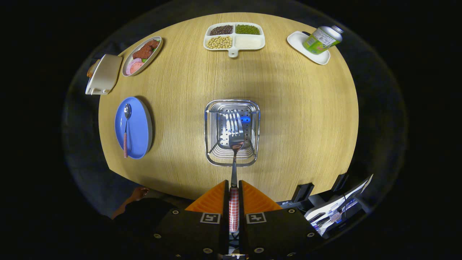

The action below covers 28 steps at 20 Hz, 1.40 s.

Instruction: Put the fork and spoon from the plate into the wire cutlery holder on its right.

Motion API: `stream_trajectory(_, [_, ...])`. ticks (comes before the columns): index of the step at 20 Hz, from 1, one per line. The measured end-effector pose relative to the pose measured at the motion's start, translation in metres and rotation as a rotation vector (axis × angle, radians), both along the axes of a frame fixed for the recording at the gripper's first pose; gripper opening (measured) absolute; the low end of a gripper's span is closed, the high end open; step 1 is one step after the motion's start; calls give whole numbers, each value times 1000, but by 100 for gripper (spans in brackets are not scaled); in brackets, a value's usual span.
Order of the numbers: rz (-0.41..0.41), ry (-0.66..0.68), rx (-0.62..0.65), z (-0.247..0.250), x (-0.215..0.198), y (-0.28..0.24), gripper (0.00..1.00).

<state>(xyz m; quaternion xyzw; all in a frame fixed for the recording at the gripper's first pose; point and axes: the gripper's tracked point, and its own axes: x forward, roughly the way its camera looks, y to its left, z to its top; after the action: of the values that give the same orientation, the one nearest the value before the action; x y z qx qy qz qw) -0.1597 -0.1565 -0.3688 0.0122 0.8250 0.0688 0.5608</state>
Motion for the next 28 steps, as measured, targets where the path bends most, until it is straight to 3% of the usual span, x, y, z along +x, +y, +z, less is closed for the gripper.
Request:
stream_trajectory(5, [71, 106, 8, 0, 10, -6, 11])
stream_trajectory(14, [65, 25, 19, -1, 33, 2, 10])
stream_trajectory(18, [21, -49, 60, 14, 46, 20, 13])
stream_trajectory(21, [-97, -99, 160, 33, 56, 60, 25])
stream_trajectory(25, [-162, -189, 219, 50, 66, 97, 35])
stream_trajectory(28, [-182, -228, 227, 54, 68, 127, 63])
